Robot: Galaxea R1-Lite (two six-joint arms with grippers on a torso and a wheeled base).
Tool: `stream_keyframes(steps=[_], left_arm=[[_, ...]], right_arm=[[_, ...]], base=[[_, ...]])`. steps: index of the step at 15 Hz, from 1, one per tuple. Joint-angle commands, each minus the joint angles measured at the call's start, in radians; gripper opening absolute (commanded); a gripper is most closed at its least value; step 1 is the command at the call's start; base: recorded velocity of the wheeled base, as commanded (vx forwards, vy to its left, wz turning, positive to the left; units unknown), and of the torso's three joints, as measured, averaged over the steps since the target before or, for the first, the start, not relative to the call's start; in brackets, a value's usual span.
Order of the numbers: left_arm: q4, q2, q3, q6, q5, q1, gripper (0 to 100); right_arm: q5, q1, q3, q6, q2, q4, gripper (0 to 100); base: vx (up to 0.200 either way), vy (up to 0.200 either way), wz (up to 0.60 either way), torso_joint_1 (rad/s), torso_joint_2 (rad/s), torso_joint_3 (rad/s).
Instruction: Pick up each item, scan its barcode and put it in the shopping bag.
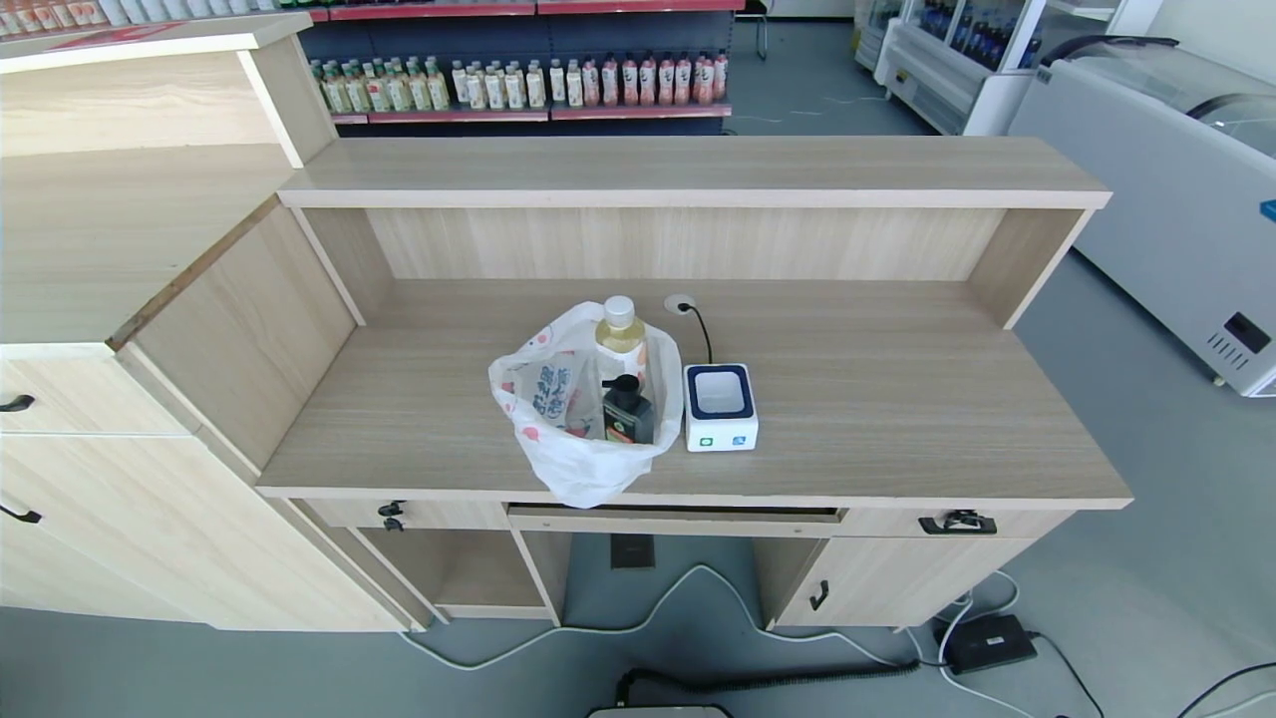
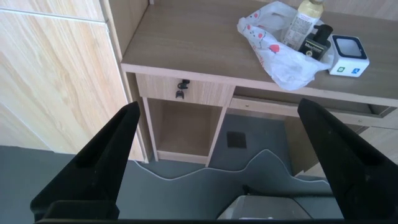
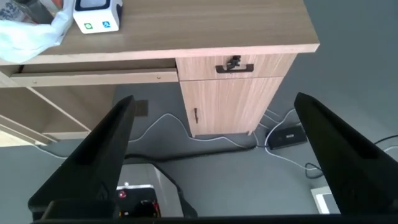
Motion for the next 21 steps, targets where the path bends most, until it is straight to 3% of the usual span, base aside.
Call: stream_keyframes(steps=[1,21], left_arm=[[0.0,0.0,0.0,0.0,0.0,0.0,100],[0.0,0.0,0.0,0.0,0.0,0.0,100]], right_arm=[[0.005,-0.004,0.002,0.0,-0.106,0.023,100],[-0.015,-0.006,0.002,0.058,-0.123,0.047,100]], base=[[0.0,0.0,0.0,0.0,0.0,0.0],[0.0,0.0,0.0,0.0,0.0,0.0]])
